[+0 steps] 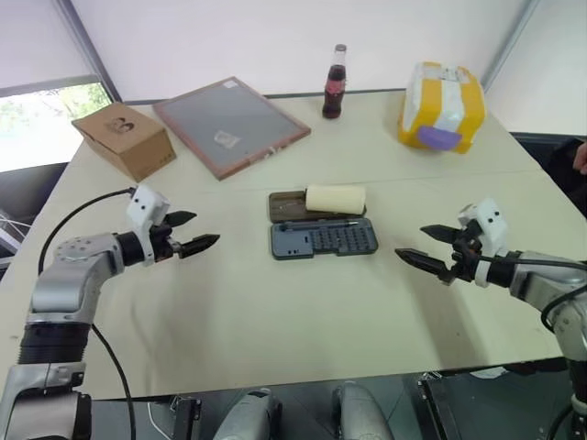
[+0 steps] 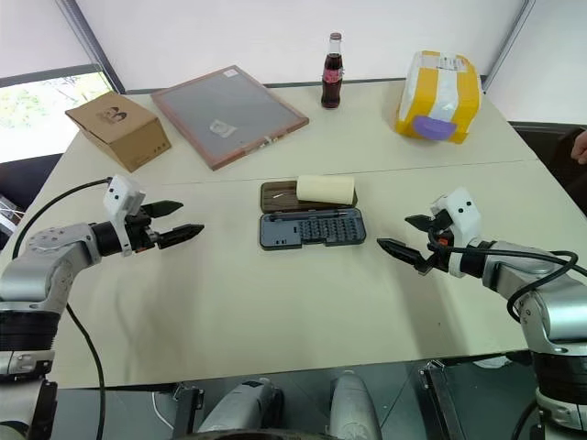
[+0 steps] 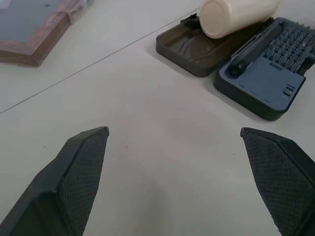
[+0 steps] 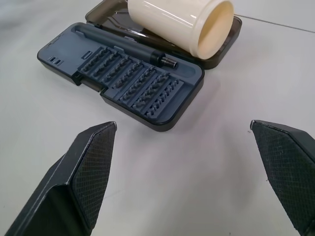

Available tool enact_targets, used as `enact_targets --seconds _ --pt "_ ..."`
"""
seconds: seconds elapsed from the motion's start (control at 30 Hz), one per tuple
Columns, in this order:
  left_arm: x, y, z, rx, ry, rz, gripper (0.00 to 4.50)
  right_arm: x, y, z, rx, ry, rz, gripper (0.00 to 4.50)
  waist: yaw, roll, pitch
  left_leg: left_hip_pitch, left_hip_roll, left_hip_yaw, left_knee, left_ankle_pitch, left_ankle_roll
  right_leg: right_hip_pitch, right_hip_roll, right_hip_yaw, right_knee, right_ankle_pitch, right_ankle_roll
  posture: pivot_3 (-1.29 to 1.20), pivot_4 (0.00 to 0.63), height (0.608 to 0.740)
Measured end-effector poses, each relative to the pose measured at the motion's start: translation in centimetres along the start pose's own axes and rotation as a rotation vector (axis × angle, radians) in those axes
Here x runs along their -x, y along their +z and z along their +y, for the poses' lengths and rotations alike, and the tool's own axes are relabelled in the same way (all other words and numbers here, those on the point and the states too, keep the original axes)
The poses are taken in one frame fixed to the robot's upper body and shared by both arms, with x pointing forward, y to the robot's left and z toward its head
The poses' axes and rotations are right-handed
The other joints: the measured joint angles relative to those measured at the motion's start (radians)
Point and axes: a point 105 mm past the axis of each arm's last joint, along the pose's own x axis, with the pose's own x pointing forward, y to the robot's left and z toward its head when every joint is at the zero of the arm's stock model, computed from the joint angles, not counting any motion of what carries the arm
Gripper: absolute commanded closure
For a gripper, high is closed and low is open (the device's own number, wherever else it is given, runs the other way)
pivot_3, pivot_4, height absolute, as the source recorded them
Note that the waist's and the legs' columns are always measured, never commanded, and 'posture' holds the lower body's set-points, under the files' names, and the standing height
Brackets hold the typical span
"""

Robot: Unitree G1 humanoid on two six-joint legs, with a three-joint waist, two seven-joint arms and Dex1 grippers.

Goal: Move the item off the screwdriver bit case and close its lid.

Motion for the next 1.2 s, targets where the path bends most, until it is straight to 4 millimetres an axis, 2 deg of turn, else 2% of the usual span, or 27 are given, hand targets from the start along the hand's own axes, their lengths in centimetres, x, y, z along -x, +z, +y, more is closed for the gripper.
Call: enact_targets --seconds 0.2,0.5,0.97,1.07,1.2 --pt "-0.6 -0.8 0.6 0.004 0.04 -0.003 0.02 -0.5 1.4 -0.3 0.046 -0.026 -0.038 0.0 0.002 0.0 0.0 0.0 0.0 0.0 0.0 0.0 0.0 0.0 0.0 0.0 0.0 0.0 0.0 0.0 0.15 0.74" --pt "-0.5 -1.0 0.7 0.008 0.049 0.003 0.02 -0.9 1.3 -0.2 0.03 -0.038 -0.066 0.0 0.0 0.0 0.0 0.0 0.0 0.0 0.0 0.0 0.0 0.0 0.0 0.0 0.0 0.0 0.0 0.0 0.15 0.74" --pt "-0.6 -0.9 0.5 0.016 0.002 -0.002 0.02 -1.8 2.2 -2.1 0.054 -0.1 -0.086 0.0 -0.002 0.0 0.0 0.0 0.0 0.0 0.0 0.0 0.0 0.0 0.0 -0.001 0.0 0.0 0.0 0.0 0.15 0.74" --pt "-1.4 -0.2 -0.2 0.002 -0.089 0.002 0.02 -3.0 2.7 -2.5 0.031 -0.094 -0.119 0.0 -0.003 0.0 0.0 0.0 0.0 0.0 0.001 0.0 0.0 0.0 0.0 -0.001 0.0 0.0 0.0 0.0 0.15 0.74" --pt "-2.8 2.3 -1.7 -0.061 -0.22 -0.025 0.02 -5.8 3.1 -1.4 -0.025 -0.005 -0.145 0.0 -0.005 0.0 0.0 0.0 0.0 0.0 0.0 0.0 0.0 0.0 0.0 -0.001 0.0 0.0 0.0 0.0 0.15 0.74"
